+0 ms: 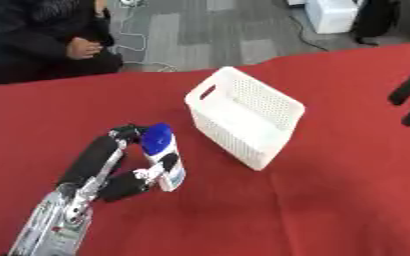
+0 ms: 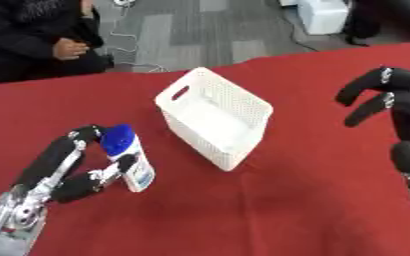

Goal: Pick up objects on the table and place them in the box.

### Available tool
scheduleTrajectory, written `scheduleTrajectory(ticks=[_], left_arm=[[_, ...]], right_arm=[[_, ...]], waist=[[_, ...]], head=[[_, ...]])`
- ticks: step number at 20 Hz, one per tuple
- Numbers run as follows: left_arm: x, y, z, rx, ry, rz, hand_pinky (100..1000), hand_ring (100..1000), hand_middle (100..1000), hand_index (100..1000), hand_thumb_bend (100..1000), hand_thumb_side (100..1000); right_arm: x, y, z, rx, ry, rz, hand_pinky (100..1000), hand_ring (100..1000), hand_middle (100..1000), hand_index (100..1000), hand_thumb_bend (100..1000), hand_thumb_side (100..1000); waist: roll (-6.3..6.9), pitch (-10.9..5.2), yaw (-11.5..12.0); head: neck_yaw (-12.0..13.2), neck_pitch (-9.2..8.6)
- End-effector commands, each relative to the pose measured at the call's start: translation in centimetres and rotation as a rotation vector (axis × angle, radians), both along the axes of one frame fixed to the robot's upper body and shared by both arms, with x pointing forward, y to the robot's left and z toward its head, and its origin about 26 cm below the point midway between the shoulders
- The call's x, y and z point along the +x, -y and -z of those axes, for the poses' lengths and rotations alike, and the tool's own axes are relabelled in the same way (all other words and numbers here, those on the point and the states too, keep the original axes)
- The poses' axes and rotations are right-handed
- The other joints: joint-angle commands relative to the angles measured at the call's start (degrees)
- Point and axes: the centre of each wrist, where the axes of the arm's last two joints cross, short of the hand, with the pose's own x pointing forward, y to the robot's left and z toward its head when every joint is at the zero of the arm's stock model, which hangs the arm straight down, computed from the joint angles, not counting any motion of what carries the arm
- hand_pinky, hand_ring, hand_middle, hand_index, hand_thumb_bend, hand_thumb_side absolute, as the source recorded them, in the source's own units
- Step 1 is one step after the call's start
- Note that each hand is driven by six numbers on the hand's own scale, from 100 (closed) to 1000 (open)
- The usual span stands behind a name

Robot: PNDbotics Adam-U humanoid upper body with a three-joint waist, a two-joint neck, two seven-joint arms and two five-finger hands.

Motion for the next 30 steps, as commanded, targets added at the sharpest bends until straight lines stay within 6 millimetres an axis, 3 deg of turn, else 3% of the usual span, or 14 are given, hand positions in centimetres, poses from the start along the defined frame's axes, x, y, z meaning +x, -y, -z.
scheduleTrajectory(ticks=[1, 30], left_arm=[[0.1, -0.3, -0.2, 0.018, 0.017, -0.004, 837, 745, 729, 855, 429, 1000], [1.9, 0.6, 1.7, 0.022, 0.001, 0.003, 837, 746, 729, 859, 425, 1000]], right_arm=[[0.0, 0.1, -0.8, -0.027, 0.017, -0.002, 398, 524, 577, 482, 428, 1000], [0.2, 0.0, -1.0, -0.022, 0.021, -0.014, 398, 524, 577, 484, 424, 1000]], waist=[[-0.33, -0.43, 0.0], [-0.21, -0.48, -0.6]], head=[[0.6, -0.02], [1.0, -0.02]])
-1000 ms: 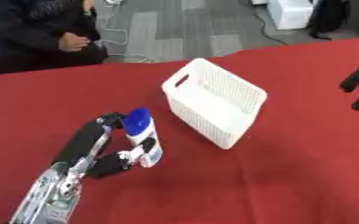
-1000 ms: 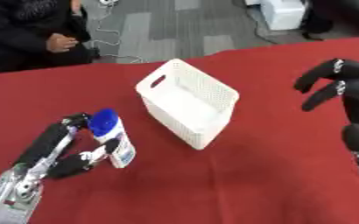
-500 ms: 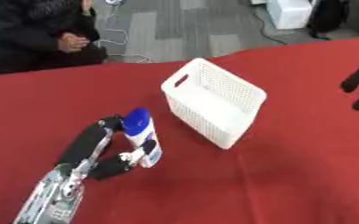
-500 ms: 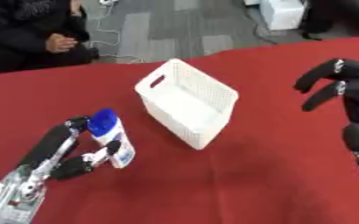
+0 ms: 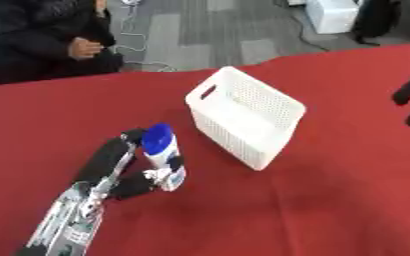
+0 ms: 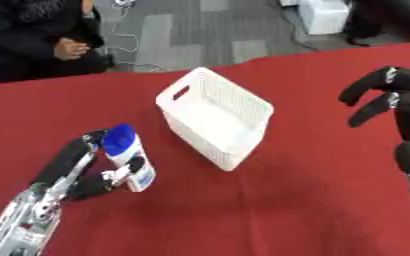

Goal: Pick up objects on the table and place them in the box.

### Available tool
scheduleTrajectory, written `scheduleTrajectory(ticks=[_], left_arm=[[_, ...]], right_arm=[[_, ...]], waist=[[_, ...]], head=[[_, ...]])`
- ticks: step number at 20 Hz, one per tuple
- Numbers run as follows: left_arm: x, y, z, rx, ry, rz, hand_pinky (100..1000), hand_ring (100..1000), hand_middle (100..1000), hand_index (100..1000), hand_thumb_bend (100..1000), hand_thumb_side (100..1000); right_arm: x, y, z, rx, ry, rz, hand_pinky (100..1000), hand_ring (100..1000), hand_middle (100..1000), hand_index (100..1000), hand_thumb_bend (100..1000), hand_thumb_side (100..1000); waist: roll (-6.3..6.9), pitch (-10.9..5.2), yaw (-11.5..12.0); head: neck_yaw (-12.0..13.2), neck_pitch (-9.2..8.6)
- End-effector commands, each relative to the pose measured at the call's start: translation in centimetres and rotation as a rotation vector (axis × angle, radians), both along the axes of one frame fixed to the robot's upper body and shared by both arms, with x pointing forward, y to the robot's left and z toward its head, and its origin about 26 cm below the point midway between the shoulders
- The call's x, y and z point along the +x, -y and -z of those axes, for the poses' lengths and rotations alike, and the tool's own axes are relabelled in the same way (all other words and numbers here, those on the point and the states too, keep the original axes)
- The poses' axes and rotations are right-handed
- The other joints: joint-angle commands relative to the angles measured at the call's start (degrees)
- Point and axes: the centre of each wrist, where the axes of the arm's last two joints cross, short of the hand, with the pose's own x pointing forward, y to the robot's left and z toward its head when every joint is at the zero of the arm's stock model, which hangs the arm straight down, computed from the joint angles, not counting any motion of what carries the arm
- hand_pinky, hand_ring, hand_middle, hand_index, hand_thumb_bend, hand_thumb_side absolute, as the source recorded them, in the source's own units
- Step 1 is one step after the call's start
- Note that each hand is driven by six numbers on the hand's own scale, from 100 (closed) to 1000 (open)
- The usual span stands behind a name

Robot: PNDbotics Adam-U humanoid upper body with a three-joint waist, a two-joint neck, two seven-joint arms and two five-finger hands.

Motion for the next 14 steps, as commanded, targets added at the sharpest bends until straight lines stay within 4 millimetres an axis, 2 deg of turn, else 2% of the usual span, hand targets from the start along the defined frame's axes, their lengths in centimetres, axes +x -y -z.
scheduleTrajectory(ticks=[1, 14], left_arm=[[0.34, 0.06, -0.54, 0.008, 0.025, 0.004, 837, 747, 730, 859, 425, 1000], [1.08, 0.24, -0.13, 0.021, 0.029, -0.003, 837, 747, 730, 857, 426, 1000]], right_arm=[[0.05, 0.11, -0.86, -0.023, 0.016, -0.01, 398, 523, 577, 484, 423, 1000], [0.07, 0.08, -0.87, -0.024, 0.015, -0.013, 398, 523, 577, 483, 424, 1000]], waist=[[-0.21, -0.48, 0.0], [-0.22, -0.45, -0.2]], head=[[0.5, -0.02], [0.5, -0.02]])
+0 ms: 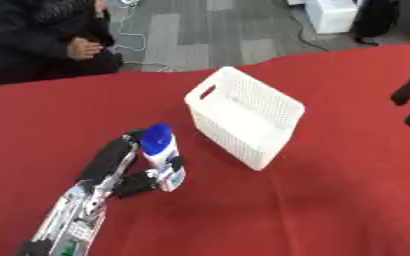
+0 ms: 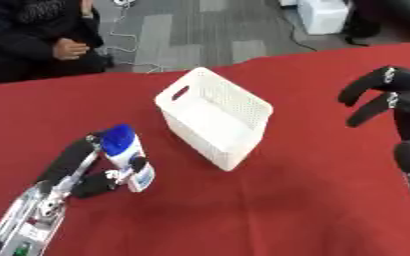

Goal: Pick up objects on the table and place them in the box.

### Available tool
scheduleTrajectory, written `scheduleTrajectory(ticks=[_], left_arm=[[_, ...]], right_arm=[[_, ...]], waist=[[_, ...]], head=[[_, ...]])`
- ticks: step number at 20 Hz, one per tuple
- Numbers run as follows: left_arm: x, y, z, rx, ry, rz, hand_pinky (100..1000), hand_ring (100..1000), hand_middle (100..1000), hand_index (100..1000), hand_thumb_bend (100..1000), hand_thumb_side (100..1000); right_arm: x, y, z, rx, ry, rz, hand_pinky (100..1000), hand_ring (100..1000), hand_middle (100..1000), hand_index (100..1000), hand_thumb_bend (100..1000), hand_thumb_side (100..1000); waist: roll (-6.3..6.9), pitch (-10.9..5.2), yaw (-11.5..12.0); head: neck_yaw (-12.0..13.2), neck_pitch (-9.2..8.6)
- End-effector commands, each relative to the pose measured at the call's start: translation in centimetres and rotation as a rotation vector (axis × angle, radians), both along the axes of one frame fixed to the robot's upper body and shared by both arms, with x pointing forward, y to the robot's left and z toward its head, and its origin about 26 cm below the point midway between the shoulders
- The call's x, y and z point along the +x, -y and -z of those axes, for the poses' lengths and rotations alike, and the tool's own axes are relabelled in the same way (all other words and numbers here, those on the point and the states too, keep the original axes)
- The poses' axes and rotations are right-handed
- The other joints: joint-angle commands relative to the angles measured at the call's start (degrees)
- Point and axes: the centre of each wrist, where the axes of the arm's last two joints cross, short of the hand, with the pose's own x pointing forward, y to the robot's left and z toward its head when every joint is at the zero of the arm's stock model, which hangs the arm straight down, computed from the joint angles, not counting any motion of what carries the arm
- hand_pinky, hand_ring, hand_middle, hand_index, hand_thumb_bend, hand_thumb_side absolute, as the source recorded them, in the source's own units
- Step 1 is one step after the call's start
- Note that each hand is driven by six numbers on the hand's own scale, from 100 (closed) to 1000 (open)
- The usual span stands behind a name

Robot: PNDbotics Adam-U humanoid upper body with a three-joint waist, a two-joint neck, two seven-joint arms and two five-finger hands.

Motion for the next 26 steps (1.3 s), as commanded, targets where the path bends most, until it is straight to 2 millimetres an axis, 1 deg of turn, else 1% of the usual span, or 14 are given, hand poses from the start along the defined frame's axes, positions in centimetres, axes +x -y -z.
scheduleTrajectory(ticks=[1, 13, 22, 24, 25, 26], left_arm=[[0.4, 0.2, -0.7, -0.001, 0.034, 0.002, 837, 747, 730, 857, 426, 1000], [1.0, 0.8, -0.2, -0.012, 0.027, -0.001, 837, 747, 730, 861, 428, 1000], [1.1, 0.9, 0.2, -0.01, 0.017, -0.002, 837, 747, 730, 860, 427, 1000], [1.1, 1.0, 0.4, -0.015, 0.013, -0.003, 834, 743, 726, 854, 418, 1000], [1.1, 1.0, 0.5, -0.018, 0.012, -0.004, 824, 737, 720, 853, 384, 1000], [1.1, 1.1, 0.6, -0.022, 0.009, -0.005, 822, 736, 718, 851, 369, 1000]], right_arm=[[0.1, 0.2, -0.9, -0.028, 0.02, -0.007, 398, 523, 577, 483, 424, 1000], [0.1, 0.1, -1.0, -0.026, 0.021, -0.011, 398, 523, 576, 484, 423, 1000], [0.2, 0.1, -1.1, -0.026, 0.022, -0.013, 398, 523, 576, 484, 424, 1000], [0.2, 0.1, -1.1, -0.026, 0.022, -0.014, 398, 523, 576, 484, 424, 1000], [0.2, 0.1, -1.1, -0.026, 0.022, -0.014, 398, 523, 576, 484, 424, 1000], [0.1, 0.1, -1.1, -0.026, 0.022, -0.014, 398, 523, 576, 484, 424, 1000]], waist=[[-0.23, -0.45, -0.1], [-0.22, -0.44, -0.3], [-0.16, -0.41, -0.4], [-0.18, -0.42, -0.4], [-0.19, -0.42, -0.4], [-0.19, -0.43, -0.4]], head=[[0.5, -0.02], [0.4, -0.02], [0.4, -0.02], [0.4, -0.02], [0.4, -0.02], [0.4, -0.02]])
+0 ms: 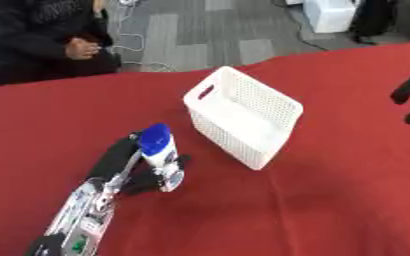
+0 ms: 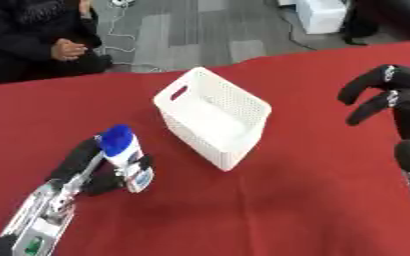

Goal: Pick up objects on the table and place them in the box.

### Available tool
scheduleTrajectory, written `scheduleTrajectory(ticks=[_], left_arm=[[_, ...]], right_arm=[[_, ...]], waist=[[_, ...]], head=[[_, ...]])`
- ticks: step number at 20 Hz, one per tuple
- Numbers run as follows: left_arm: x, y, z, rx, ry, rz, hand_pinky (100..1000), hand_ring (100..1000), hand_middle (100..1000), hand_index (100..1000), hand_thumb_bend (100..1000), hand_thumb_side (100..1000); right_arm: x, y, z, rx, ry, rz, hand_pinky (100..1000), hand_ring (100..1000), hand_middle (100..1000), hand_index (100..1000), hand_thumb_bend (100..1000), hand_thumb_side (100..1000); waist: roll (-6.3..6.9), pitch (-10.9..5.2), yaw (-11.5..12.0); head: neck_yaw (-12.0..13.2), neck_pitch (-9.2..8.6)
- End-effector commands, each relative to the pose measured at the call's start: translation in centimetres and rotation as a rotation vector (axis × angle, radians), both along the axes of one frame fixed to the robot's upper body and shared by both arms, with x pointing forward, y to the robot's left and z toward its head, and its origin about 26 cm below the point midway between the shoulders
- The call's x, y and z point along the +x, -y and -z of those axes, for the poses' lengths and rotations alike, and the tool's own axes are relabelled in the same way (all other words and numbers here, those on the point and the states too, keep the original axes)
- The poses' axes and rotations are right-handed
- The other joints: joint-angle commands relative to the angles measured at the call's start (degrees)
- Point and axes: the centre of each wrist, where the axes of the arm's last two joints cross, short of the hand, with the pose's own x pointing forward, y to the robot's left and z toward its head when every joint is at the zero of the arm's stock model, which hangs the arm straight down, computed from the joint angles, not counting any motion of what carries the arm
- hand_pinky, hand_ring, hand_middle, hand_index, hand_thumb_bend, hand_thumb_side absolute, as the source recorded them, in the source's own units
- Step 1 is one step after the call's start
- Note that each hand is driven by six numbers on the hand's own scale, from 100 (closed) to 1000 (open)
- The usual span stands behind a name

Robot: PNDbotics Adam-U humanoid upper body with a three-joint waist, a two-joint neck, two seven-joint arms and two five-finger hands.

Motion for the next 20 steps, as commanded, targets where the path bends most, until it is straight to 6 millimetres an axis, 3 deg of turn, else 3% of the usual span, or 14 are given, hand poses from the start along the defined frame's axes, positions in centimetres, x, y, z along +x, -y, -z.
scheduleTrajectory(ticks=[1, 3, 9, 12, 20], left_arm=[[0.31, 0.19, -0.57, -0.014, 0.022, -0.001, 819, 736, 714, 849, 328, 1000], [0.35, 0.22, -0.56, -0.015, 0.017, -0.002, 809, 730, 705, 838, 278, 1000], [0.43, 0.21, -0.62, -0.018, 0.012, -0.013, 719, 655, 655, 814, 251, 997], [0.45, 0.18, -0.62, -0.014, 0.007, -0.016, 685, 645, 652, 808, 226, 951], [0.5, 0.17, -0.76, -0.006, 0.005, -0.019, 689, 658, 653, 797, 185, 884]], right_arm=[[0.02, 0.2, -0.89, -0.026, 0.018, -0.006, 398, 523, 576, 483, 425, 1000], [0.02, 0.19, -0.89, -0.027, 0.018, -0.007, 398, 523, 576, 484, 425, 1000], [0.04, 0.19, -0.93, -0.025, 0.018, -0.007, 398, 523, 576, 484, 425, 1000], [0.04, 0.2, -0.95, -0.025, 0.018, -0.008, 398, 523, 576, 484, 425, 1000], [0.04, 0.21, -0.97, -0.024, 0.018, -0.008, 398, 523, 576, 485, 426, 1000]], waist=[[-0.21, -0.45, -0.1], [-0.21, -0.46, -0.1], [-0.18, -0.47, -0.2], [-0.16, -0.49, -0.2], [-0.15, -0.55, -0.2]], head=[[0.4, -0.02], [0.4, -0.02], [0.3, -0.02], [0.3, -0.02], [0.3, -0.02]])
